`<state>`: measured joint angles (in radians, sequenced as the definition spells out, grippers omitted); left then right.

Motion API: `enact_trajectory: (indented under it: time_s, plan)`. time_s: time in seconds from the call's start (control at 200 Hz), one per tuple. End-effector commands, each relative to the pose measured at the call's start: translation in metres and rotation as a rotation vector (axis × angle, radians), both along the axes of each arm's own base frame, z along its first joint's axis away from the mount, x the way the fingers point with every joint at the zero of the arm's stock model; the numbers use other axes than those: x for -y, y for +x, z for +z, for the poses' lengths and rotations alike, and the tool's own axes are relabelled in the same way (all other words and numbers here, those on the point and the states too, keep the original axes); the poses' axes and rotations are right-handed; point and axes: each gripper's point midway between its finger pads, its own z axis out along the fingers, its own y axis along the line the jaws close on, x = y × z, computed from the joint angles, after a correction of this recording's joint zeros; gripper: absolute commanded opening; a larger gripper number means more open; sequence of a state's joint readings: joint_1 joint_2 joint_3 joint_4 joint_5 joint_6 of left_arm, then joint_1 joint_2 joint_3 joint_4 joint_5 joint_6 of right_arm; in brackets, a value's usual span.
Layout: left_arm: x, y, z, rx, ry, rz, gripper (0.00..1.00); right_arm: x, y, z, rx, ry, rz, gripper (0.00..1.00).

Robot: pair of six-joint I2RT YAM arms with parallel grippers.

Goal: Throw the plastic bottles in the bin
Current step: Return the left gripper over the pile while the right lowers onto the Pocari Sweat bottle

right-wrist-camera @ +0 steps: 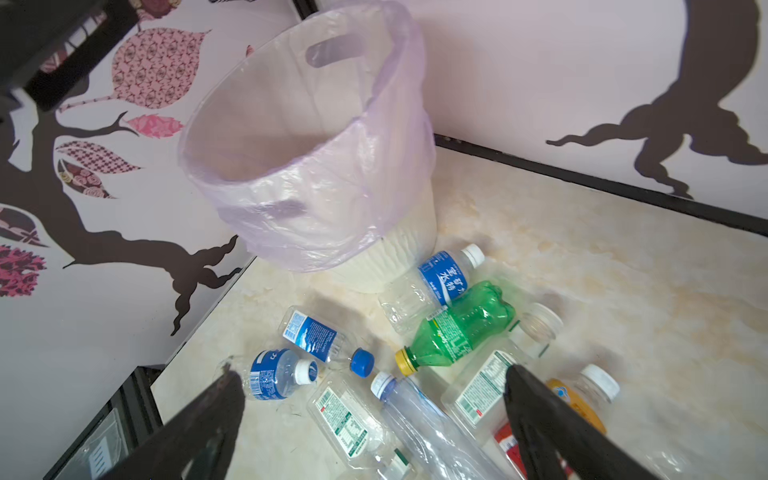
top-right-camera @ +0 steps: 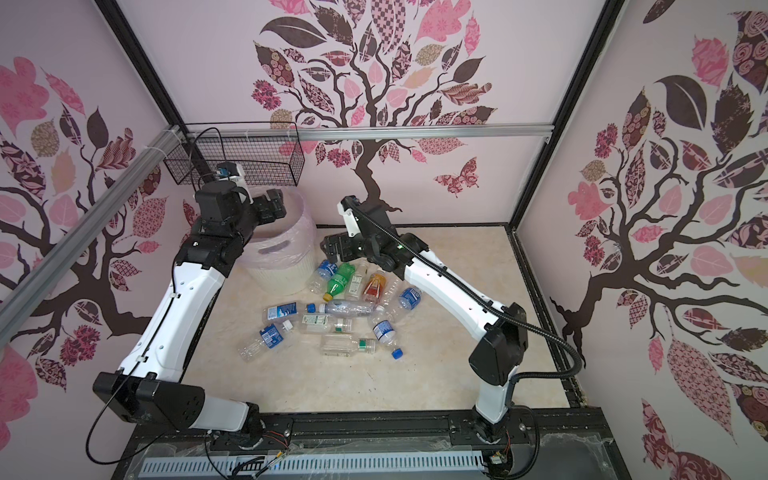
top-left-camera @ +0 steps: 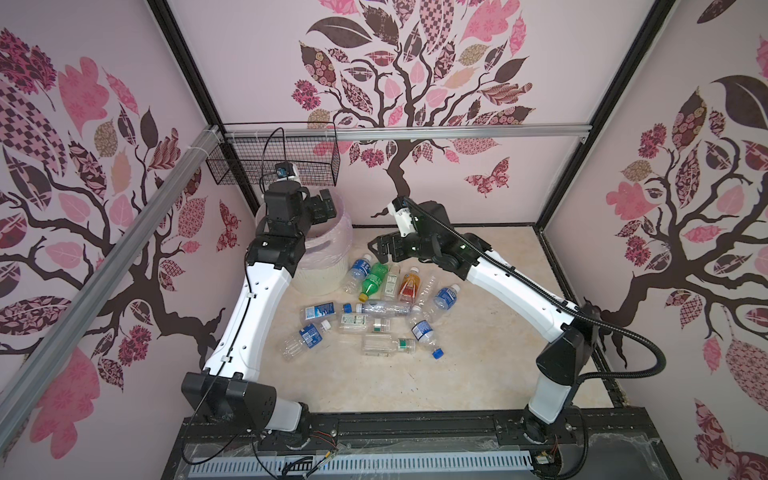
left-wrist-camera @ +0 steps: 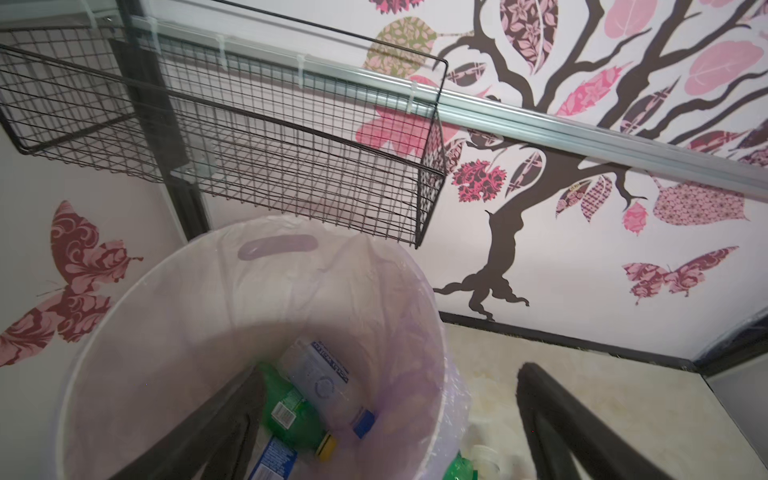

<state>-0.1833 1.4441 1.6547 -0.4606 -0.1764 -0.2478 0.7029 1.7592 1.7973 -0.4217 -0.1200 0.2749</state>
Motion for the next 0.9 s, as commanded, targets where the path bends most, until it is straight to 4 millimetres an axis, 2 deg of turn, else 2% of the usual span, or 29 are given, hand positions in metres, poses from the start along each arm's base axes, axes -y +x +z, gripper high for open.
enact_trajectory:
  time_s: [0.0,0.235,0.36,0.59,0.8,0.895]
  plan:
    - [0.028,-0.012,0.001,-0.002,-0.001,-0.079,0.97,0.040,0.002,0.036,0.049,0.082,-0.070,0.99]
    - [0.066,-0.021,-0.005,-0.013,-0.020,-0.171,0.97,0.100,0.012,0.008,-0.007,0.060,-0.213,1.00]
    - [0.082,-0.026,-0.017,-0.036,-0.042,-0.224,0.97,0.121,0.010,-0.014,-0.047,0.045,-0.284,1.00]
    - [0.131,-0.045,-0.060,-0.112,-0.030,-0.343,0.97,0.154,-0.001,-0.076,-0.164,-0.041,-0.429,1.00]
    - [0.180,-0.074,-0.103,-0.179,0.010,-0.480,0.97,0.174,-0.023,-0.130,-0.277,-0.066,-0.513,0.99]
    - [0.195,-0.086,-0.125,-0.217,0.023,-0.521,0.97,0.181,-0.035,-0.156,-0.340,-0.038,-0.562,0.99]
